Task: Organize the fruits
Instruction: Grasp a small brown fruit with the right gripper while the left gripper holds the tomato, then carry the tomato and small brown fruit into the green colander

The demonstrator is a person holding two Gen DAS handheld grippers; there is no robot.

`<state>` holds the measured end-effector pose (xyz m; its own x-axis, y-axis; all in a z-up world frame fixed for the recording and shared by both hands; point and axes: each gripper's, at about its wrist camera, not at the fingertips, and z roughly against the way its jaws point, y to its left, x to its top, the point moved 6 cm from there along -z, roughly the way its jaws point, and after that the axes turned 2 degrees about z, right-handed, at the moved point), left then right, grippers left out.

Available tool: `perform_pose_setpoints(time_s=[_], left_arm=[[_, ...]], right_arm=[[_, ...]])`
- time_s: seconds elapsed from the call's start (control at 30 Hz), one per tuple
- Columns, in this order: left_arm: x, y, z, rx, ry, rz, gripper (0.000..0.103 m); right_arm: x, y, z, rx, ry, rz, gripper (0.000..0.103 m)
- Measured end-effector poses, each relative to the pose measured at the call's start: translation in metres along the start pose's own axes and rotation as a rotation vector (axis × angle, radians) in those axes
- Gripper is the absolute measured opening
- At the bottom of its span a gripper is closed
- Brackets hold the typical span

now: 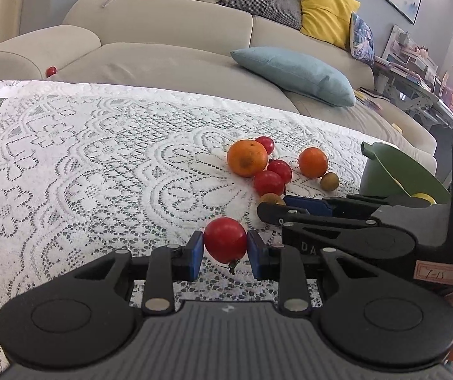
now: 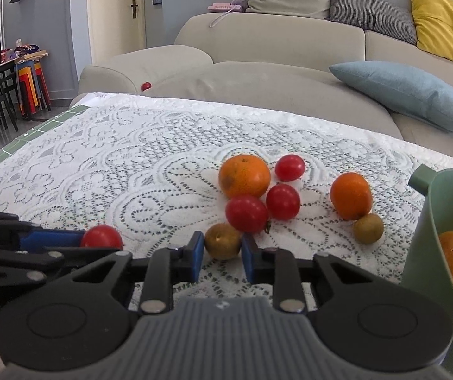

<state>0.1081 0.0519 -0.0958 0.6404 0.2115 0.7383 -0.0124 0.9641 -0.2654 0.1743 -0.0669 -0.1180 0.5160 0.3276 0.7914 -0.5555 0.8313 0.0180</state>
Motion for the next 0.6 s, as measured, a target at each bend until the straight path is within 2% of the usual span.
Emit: perform_pose_setpoints(time_s=[0.3, 0.43, 0.6], left_arm=[[0.0, -0.002, 0.002, -0.012, 0.005, 0.017, 0.033], [0.003, -0.008, 0.006, -0.012, -0.001, 0.006, 0.033], [0.009, -0.019, 0.009, -0.047, -0.003, 0.011, 0.033]], right_arm=[[-0.004, -0.003, 0.032, -0.002, -0.003, -0.009, 0.022], [-0.001, -0.005, 0.057, -0.004, -0.046, 0.003, 0.022], [0.005, -0.011, 0.089, -0.017, -0.098, 0.019, 0.022]])
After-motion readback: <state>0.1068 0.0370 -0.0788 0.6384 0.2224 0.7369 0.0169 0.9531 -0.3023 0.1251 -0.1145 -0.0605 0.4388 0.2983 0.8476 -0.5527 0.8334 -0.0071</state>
